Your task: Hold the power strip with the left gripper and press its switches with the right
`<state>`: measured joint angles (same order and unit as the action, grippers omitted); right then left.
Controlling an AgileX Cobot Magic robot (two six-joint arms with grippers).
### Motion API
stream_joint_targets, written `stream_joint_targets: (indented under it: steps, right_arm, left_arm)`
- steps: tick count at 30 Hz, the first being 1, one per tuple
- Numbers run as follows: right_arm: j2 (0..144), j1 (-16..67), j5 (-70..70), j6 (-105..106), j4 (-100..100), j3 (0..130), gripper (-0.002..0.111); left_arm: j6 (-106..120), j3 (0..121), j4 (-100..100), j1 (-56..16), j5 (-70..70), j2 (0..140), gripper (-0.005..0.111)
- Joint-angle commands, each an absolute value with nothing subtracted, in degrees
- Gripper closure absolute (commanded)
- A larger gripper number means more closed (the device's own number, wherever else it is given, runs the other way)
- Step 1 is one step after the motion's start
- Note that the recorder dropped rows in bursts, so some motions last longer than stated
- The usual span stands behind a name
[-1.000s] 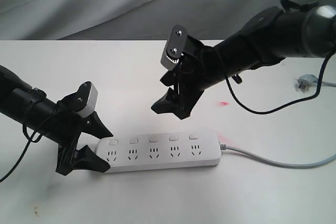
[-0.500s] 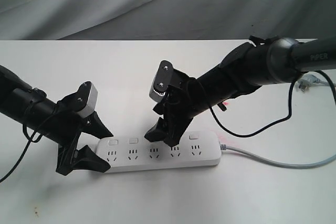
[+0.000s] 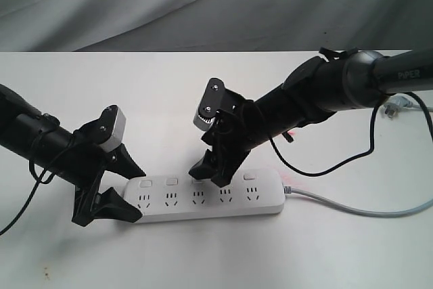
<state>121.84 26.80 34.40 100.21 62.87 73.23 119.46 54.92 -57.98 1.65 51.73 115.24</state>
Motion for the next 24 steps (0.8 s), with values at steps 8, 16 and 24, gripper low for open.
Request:
stream_joint_targets:
  steps: [8,16,24]
  right_arm:
    - [121.8,26.8,33.8,97.1,56.7,73.1,0.038]
    - [123.8,26.9,33.8,96.6,56.6,73.1,0.038]
    - [123.8,27.9,33.0,96.3,56.6,73.1,0.038]
  left_arm:
    - [120.0,54.9,-56.6,1.3,50.9,115.4,0.059]
    - [120.0,54.9,-56.6,1.3,50.9,115.4,0.059]
    - [120.0,54.9,-56.6,1.3,50.9,115.4,0.059]
